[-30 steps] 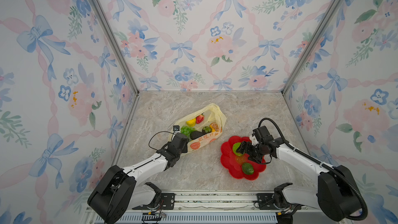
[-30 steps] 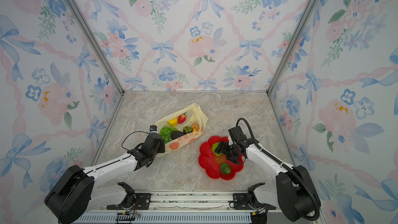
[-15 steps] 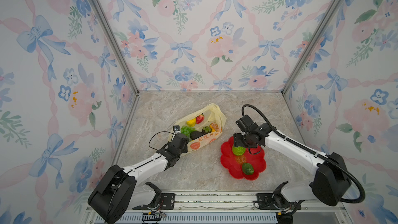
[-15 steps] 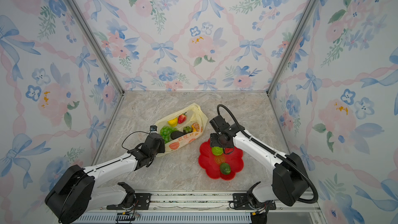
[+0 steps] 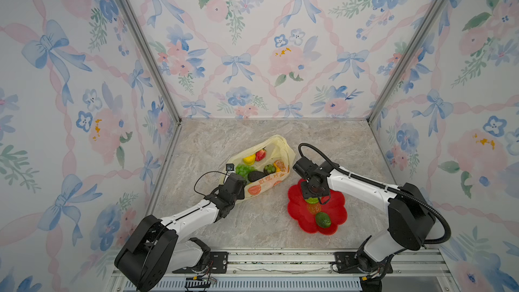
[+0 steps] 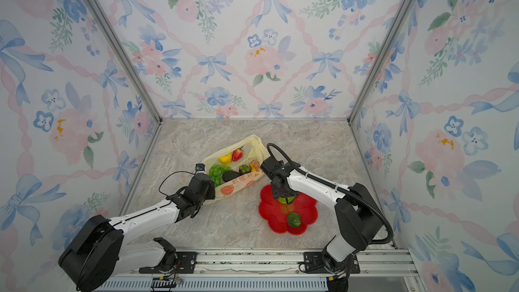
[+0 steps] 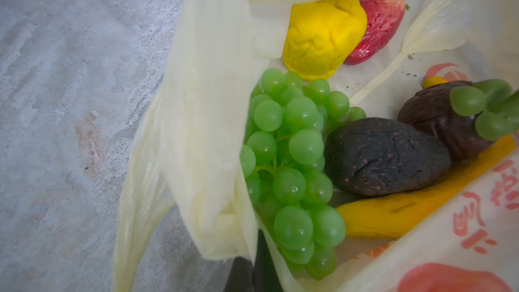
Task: Take fruits out of the plastic bag
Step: Move the fruit to the plate.
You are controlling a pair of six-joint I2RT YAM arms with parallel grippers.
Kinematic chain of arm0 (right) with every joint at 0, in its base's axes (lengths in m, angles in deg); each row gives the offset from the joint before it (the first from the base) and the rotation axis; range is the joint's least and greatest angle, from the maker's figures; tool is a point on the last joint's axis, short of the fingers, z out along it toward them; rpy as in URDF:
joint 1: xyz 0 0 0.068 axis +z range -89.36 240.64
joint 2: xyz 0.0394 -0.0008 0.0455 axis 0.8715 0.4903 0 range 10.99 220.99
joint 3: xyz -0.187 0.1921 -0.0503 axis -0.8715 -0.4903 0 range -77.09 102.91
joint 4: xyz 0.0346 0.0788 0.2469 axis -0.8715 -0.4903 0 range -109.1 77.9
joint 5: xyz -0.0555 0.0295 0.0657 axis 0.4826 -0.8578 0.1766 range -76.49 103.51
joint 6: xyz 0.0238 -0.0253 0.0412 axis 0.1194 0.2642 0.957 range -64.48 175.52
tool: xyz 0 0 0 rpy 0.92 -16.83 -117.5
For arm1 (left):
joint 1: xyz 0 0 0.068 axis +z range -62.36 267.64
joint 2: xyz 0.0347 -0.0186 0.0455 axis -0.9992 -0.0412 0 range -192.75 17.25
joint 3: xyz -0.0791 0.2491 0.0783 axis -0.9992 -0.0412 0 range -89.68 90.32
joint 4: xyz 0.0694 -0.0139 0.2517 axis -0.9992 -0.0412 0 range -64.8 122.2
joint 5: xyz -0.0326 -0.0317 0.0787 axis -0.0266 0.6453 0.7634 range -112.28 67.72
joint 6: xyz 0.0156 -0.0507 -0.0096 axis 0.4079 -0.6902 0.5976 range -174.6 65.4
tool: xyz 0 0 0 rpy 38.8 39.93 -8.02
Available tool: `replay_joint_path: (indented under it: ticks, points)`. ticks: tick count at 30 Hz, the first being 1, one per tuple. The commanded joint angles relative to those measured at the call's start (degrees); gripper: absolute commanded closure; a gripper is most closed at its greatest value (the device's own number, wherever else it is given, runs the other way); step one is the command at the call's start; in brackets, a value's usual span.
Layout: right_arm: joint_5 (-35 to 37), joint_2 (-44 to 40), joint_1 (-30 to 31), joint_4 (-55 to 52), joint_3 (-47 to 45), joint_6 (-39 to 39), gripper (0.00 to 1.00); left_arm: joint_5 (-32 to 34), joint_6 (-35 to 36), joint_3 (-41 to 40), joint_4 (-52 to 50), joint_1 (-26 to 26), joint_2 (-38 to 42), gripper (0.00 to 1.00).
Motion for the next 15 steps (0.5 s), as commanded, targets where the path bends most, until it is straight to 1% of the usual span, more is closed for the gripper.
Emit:
replay_joint_path:
  ticks: [1,7,15]
  points:
    - [0.5,-1.4,0.6,-4.3,-1.5,0.5,0.39,0.3,1.2,0.4,0.1,-0.5,-0.5,1.00]
    - [-1.0,-4.2,0.6,-6.1,-3.3,0.9,0.39,0.3,1.2,0.4,0.1,-0.4,-0.6,1.00]
    - [-1.8,-4.3,0.6,-6.4,-2.3,1.0,0.38,0.2,1.2,0.4,0.1,-0.5,-0.4,1.00]
